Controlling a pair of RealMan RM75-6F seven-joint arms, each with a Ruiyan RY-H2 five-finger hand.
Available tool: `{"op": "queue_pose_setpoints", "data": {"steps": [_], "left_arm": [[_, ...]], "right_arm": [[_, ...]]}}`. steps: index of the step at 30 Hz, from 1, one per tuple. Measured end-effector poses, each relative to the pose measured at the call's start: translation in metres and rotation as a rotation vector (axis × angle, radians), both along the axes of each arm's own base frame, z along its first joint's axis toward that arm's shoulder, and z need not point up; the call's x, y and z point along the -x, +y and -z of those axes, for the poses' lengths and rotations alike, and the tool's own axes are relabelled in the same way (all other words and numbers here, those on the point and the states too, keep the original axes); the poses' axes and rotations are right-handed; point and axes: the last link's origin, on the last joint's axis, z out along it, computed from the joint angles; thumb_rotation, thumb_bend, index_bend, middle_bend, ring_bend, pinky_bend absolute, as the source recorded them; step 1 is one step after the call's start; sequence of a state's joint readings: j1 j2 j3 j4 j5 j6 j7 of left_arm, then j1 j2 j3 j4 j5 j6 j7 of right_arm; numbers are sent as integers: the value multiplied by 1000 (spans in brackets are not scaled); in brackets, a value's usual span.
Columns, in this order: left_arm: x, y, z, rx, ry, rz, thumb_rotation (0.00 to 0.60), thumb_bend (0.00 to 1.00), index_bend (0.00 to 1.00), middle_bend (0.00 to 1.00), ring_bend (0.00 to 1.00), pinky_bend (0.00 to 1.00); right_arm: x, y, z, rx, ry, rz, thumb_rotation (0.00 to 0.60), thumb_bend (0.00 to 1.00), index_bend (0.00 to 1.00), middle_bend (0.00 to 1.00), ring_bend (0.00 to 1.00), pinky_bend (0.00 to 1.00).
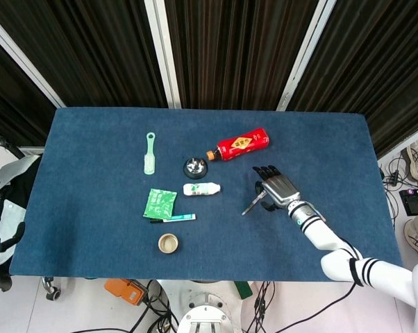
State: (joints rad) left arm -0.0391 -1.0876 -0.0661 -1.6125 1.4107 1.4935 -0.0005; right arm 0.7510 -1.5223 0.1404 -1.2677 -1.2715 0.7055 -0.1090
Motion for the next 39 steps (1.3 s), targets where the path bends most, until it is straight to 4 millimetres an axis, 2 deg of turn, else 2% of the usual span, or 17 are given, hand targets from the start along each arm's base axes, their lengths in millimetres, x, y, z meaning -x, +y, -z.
{"op": "queue_pose_setpoints", "data": {"steps": [11, 22, 33, 39], "left_arm": [[0, 0, 0, -1, -2, -4, 600, 313, 138, 0, 41, 141], [1, 0, -1, -1, -4, -6, 600, 313, 138, 0, 41, 141], [1, 0, -1, 0, -9, -10, 600, 313, 138, 0, 41, 141], [1, 0, -1, -1, -11, -11, 600, 313, 138, 0, 41, 141]], "right_arm": [[0, -4, 10, -2, 13, 8, 600, 533, 537, 29, 85, 28], [-2, -6, 16, -9, 19, 4, 600, 537, 611, 29, 84, 35], [-6, -7, 18, -6, 30, -11, 600, 671, 687, 29, 90, 52], [-16, -8, 11, 12, 6, -29, 600, 688, 703, 29, 98, 57]]}}
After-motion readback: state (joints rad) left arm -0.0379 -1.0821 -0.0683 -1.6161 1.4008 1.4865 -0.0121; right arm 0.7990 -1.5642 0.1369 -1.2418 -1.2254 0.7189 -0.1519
